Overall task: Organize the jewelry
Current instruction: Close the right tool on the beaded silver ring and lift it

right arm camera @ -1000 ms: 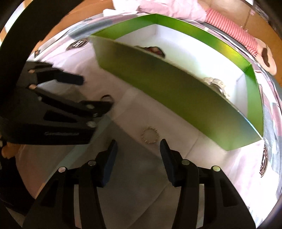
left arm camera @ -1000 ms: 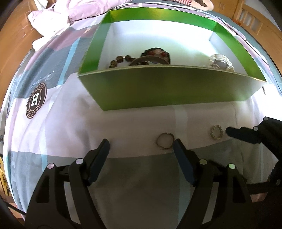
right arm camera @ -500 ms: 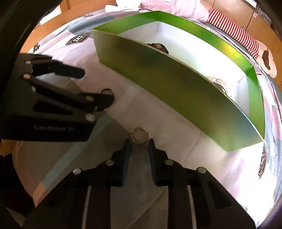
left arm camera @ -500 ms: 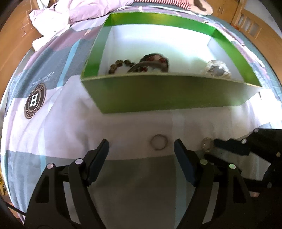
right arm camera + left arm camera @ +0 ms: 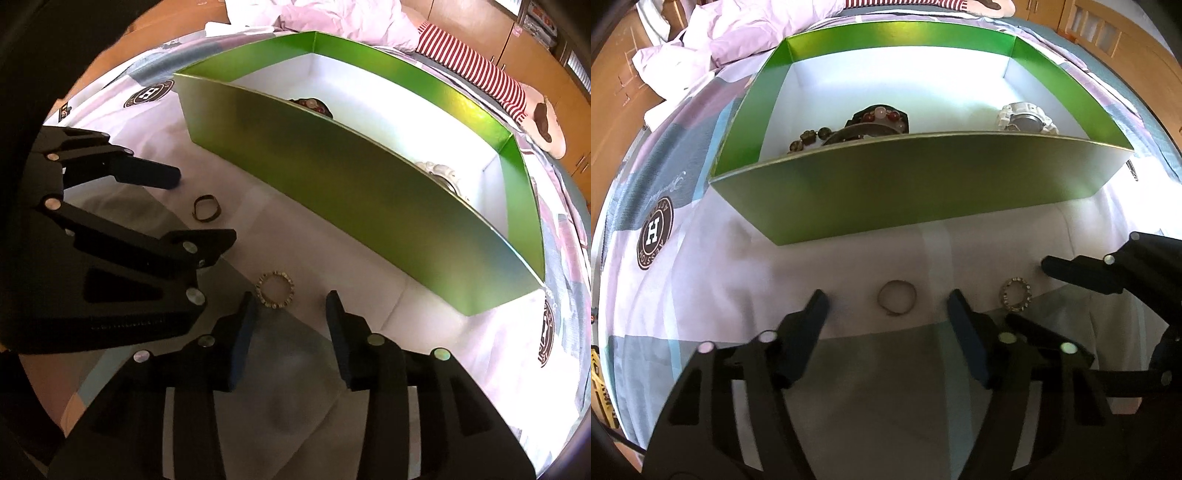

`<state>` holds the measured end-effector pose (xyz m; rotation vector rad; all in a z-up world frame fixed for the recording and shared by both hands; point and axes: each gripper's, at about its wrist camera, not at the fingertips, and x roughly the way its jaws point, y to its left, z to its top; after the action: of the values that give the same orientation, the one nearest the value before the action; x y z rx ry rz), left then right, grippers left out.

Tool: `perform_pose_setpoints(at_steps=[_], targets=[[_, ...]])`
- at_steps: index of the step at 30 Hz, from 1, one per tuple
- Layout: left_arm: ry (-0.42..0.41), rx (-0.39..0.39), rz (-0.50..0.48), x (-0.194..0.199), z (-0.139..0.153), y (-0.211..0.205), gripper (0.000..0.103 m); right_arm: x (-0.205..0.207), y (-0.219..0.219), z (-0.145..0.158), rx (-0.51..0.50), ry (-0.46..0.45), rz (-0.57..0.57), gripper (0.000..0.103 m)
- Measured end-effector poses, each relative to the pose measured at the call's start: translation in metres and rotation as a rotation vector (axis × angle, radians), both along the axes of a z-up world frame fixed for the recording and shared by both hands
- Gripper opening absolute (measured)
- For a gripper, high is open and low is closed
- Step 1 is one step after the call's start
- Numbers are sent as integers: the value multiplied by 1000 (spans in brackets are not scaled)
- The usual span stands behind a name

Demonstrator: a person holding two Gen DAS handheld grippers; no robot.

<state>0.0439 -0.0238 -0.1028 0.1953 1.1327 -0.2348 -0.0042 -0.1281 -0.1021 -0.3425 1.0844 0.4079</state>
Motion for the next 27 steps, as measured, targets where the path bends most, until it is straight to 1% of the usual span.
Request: perform_pose_setpoints(at_steps=[1,2,4,6,7,13,15,16,18,21,23,24,27], targets=[[-1,0,0,0,1,0,58,0,0,0,10,6,6,24],[-1,1,1,0,0,-1,54,-2,2,1,16,9,14,20],[0,0,2,0,1,0,48,-3,5,-1,3,3,21,20],[1,-1,-2,-1,1,0,39,-3,7,0,3,6,19,20],[2,-3,-5,-1,2,0,36,-3,6,1,6,9,16,20],[3,5,-9,-1,2,-1,31,-2,-6,3,-4,31,-26,20],[8,4,-9,0,2,-1,31,-1,-14,3,-9,40,-53,20],[9,2,-11,-1,2,-1,33,0,-19,4,-4,47,-68,20],[16,-7,-26,-2,1,-4,55,1,-23,4,1,51,-81,20],[2,4,-57,-7,1,-12,56,0,-22,3,-12,38,-79,22],[-7,3,-71,-9,1,-16,56,0,-21,3,-35,23,-89,38],[-3,1,-86,-9,1,-17,57,-1,-28,4,-39,18,-94,40],[-24,1,-103,-9,-2,-18,57,2,-29,1,-20,17,-106,41]])
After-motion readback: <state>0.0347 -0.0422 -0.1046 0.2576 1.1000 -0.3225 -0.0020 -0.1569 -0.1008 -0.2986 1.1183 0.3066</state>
